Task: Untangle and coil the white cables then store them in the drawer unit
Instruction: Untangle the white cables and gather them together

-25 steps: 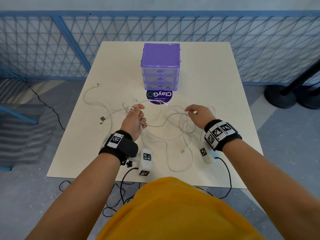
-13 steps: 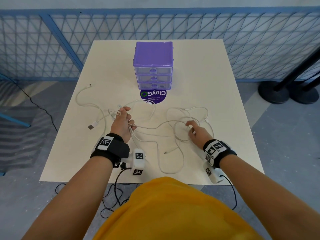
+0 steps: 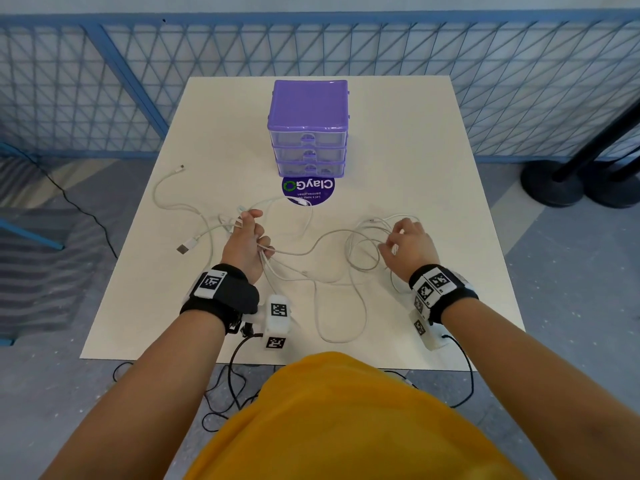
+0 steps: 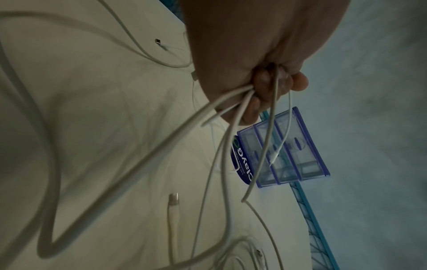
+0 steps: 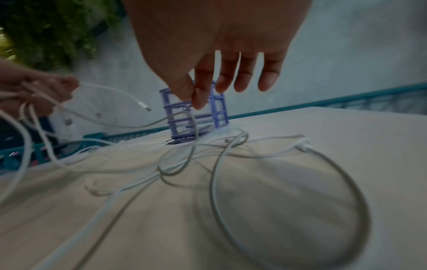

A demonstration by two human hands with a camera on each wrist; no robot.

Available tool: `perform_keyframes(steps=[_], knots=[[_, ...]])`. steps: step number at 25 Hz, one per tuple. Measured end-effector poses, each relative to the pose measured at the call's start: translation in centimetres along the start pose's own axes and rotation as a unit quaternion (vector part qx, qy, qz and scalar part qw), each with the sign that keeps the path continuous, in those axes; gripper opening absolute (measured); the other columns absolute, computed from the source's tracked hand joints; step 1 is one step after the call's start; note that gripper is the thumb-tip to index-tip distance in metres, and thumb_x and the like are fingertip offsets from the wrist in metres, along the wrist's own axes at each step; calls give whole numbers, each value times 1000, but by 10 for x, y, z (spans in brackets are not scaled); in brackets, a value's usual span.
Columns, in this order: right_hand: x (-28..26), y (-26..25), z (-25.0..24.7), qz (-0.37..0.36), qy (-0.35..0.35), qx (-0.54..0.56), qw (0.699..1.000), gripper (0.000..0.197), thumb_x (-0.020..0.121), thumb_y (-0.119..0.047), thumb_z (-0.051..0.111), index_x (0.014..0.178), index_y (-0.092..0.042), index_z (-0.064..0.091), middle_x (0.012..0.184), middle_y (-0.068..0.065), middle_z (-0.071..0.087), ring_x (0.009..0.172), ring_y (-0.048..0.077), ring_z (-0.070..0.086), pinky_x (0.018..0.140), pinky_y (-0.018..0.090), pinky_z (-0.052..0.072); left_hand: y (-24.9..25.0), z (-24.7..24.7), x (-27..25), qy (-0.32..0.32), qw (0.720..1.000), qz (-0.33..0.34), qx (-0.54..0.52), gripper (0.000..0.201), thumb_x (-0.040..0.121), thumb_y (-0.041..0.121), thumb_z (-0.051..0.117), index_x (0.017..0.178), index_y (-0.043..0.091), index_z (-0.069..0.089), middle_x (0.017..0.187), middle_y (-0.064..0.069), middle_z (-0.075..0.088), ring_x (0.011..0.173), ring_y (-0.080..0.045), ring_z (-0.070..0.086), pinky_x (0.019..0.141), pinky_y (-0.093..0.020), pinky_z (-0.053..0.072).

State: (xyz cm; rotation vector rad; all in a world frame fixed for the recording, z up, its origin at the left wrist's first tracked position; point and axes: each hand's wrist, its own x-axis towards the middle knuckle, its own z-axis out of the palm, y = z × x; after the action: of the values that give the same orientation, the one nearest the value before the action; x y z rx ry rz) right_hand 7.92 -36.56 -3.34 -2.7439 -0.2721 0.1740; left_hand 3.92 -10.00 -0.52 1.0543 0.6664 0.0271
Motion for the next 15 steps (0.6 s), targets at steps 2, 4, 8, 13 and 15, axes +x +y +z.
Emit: perform_keyframes(steps=[2, 4, 8, 13, 15], knots=[[9, -14, 5, -37, -40, 14, 998, 32, 87, -26, 51, 115, -11, 56, 130, 10, 49, 122, 29, 42, 101, 40, 35, -2, 4, -4, -17, 1000, -3, 6, 34, 99, 40, 26, 78, 25, 48, 39, 10, 31, 33, -3, 25, 37, -13, 28], [18, -24, 13, -16, -130, -23, 991, 45, 89, -25, 46, 132, -13, 38, 138, 11, 45, 130, 27, 38, 112, 41, 22, -3, 7, -7, -30, 1000, -5, 8, 34, 99, 40, 26, 79, 24, 48, 40, 10, 31, 33, -3, 26, 37, -14, 28], [24, -33, 4, 6, -151, 66, 986, 26, 94, -15, 35, 105, -8, 57, 99, 13, 66, 98, 28, 57, 98, 31, 29, 4, 1, -7, -25, 999, -12, 25, 30, 99, 39, 29, 80, 25, 49, 48, 10, 30, 33, -2, 27, 39, -16, 28], [37, -54, -44, -39, 54, 270, 961, 24, 93, -11, 38, 86, -1, 59, 55, -7, 42, 50, 8, 40, 51, 13, 33, -1, -7, -10, -38, 978, -116, 170, 30, 87, 48, 53, 78, 20, 46, 54, 8, 30, 33, -4, 28, 39, -17, 27], [43, -62, -56, -26, 107, 324, 940, 24, 93, -9, 35, 87, -4, 57, 59, -8, 43, 45, 3, 41, 48, 11, 33, -5, -6, -8, -17, 971, -137, 194, 39, 84, 51, 56, 72, 18, 42, 44, 9, 31, 30, -6, 27, 38, -18, 24]])
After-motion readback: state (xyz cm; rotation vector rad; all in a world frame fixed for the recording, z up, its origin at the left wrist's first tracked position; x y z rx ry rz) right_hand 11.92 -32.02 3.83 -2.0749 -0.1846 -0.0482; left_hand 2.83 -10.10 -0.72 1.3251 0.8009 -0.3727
